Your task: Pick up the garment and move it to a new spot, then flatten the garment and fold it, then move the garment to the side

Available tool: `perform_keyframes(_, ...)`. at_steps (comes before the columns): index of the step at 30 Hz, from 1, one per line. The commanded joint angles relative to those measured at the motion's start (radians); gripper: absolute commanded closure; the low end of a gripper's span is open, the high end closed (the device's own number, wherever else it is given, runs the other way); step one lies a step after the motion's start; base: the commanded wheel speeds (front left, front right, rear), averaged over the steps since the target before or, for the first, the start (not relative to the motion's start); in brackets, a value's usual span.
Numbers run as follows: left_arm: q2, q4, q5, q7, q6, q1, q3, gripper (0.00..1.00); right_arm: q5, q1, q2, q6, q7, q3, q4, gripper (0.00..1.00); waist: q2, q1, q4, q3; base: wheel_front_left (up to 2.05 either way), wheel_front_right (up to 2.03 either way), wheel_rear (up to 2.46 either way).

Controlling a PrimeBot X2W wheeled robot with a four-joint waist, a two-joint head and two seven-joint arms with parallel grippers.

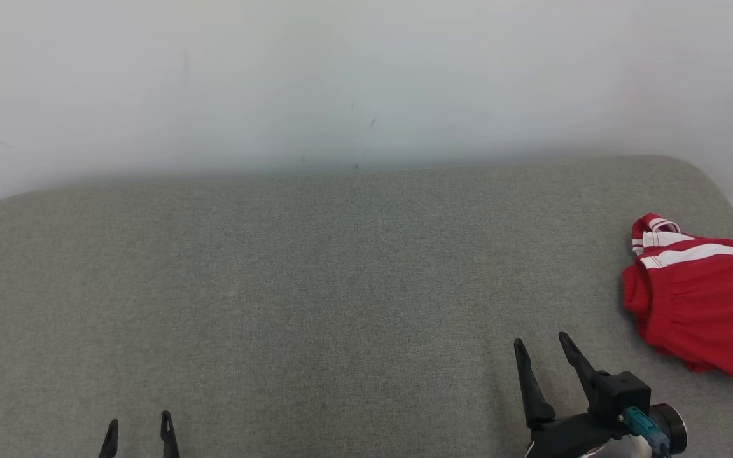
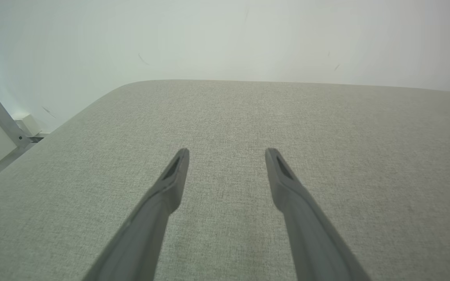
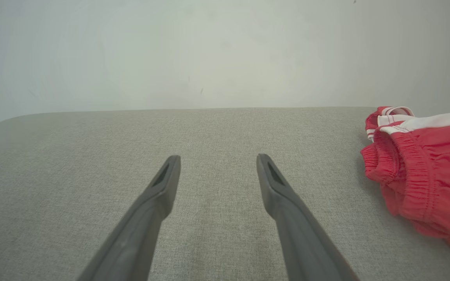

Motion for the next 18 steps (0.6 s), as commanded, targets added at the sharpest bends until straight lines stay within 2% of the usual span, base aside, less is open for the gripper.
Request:
perform_keyframes(1, 0.000, -0.006, -0.003, -0.003, -0.003, 0.014, 0.002, 0.00, -0.005, 0.017, 0.002, -0.001, 0.001, -0.001, 0.002, 0.00, 0.0000, 0.0000, 0.000, 0.000, 0.00, 0.00, 0.00)
perform_keyframes(18, 0.000, -0.004, -0.012, -0.003, -0.017, 0.012, -0.005, 0.00, -0.013, 0.019, 0.003, -0.001, 0.001, -0.020, 0.016, 0.00, 0.0000, 0.0000, -0.008, 0.011, 0.00, 0.00, 0.00)
